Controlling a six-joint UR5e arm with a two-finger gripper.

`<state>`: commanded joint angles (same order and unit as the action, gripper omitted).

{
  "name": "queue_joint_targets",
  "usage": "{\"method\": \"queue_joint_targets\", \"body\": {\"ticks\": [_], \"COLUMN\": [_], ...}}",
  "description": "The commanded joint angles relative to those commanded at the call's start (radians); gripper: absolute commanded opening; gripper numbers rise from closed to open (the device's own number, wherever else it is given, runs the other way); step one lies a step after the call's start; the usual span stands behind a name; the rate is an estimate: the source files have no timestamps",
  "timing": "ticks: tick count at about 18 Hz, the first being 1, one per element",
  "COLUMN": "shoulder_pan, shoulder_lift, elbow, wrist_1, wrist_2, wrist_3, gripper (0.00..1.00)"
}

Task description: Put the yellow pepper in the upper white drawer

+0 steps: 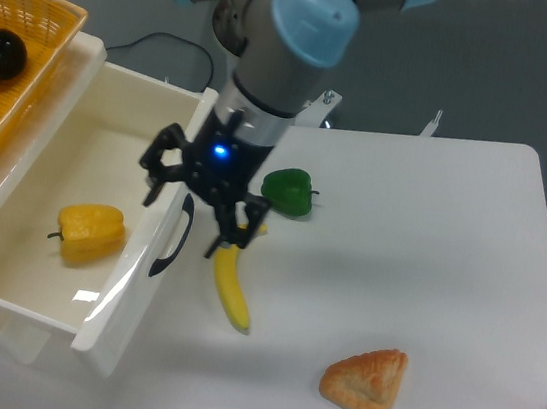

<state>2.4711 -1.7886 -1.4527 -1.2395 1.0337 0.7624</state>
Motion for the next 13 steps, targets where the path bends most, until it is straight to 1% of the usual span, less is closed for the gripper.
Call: {"method": "queue_joint_targets", "body": {"ticks": [1, 4, 6, 9, 11, 13], "shoulder_pan": [0.006, 0.006, 0.009, 0.015, 0.019, 0.043], "shoulder_lift": [-0.003, -0.014, -0.031, -0.041, -0.054, -0.060], "elbow": [-0.002, -0.017, -0.035, -0.052, -0.063, -0.081], "wrist_1": [0.000, 0.003, 0.012, 0.011, 0.006, 0.003], "wrist_2": [0.031, 0.181, 0.264, 0.437, 0.486, 0.511], "wrist_3": [0.000, 0.011, 0.078, 0.199, 0.293, 0.354], "gripper": [1.00, 1.00, 1.00, 1.00, 1.00, 1.00]}}
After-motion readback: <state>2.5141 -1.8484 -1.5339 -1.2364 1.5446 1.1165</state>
